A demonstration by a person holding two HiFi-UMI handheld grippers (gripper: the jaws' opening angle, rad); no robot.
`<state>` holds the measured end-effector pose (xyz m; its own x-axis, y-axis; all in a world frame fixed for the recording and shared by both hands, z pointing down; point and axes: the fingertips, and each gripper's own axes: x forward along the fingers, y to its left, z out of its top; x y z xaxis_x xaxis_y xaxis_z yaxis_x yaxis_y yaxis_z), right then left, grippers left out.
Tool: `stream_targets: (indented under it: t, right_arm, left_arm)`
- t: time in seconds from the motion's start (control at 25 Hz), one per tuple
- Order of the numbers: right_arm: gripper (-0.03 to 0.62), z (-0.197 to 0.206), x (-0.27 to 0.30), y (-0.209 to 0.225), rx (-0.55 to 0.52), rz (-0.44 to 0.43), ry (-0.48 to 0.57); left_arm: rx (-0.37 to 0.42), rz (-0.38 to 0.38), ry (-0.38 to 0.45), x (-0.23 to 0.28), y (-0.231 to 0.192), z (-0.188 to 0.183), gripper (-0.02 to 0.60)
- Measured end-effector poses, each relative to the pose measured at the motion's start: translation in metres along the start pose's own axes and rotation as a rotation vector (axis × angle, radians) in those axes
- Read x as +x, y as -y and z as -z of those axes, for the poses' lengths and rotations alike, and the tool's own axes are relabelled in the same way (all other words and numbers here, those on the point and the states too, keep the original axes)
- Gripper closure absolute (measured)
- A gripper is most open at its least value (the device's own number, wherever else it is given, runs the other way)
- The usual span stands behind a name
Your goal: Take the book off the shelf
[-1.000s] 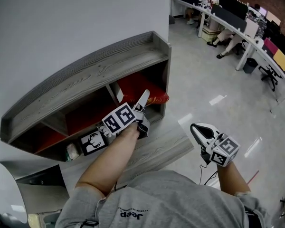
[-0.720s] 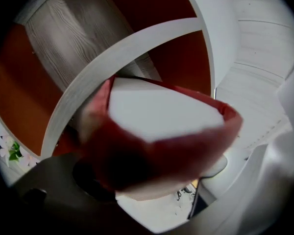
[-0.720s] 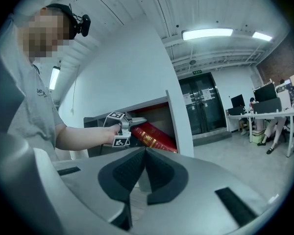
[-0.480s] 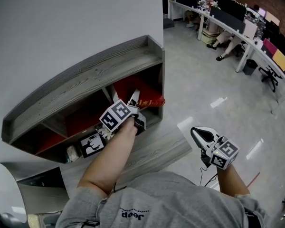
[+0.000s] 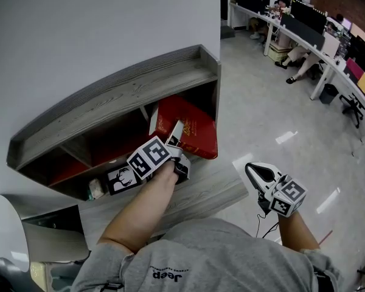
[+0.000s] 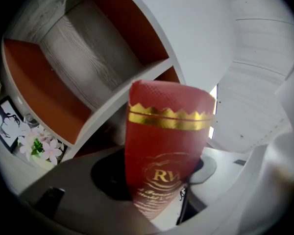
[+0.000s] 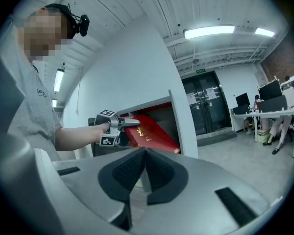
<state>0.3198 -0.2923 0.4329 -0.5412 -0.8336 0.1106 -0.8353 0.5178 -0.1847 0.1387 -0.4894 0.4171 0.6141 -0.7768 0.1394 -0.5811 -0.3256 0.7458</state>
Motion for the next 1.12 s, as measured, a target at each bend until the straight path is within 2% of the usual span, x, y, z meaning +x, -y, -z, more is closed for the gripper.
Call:
stream_targets:
  t: [0.32, 0.56, 0.76, 0.84, 1.0, 1.12]
  right_arm:
    - [0.576, -0.009, 0.015, -0.006, -0.021, -0.060, 0.006]
    - [0.576, -0.022, 0.030, -0.022, -0.040, -0.107, 0.040]
    - [0.576, -0.046, 0.048, 0.001, -0.046, -0.172, 0.040]
    - [0.576, -0.044, 0.062, -0.014, -0.049, -0.208, 0.036]
    - [0.576, -0.021, 0.112, -0.085, -0.066, -0.288, 0.010]
    - [0.576, -0.022, 0.120, -0.081, -0.075, -0.343, 0.006]
  left_arm:
    - [-0.062, 0.099, 0.016, -0.048, 0.025, 0.001, 0.311]
    - [-0.090, 0.115, 0.014, -0.112, 0.018, 0.005, 0.317]
    - [-0.126, 0.106, 0.039, -0.122, 0.033, 0.003, 0.321]
    - [-0.139, 0.092, 0.067, -0.146, 0.019, -0.003, 0.321]
    - [-0.175, 0.042, 0.153, -0.228, -0.048, -0.032, 0.324]
    - [-0.179, 0.004, 0.209, -0.238, -0.052, -0.035, 0.324]
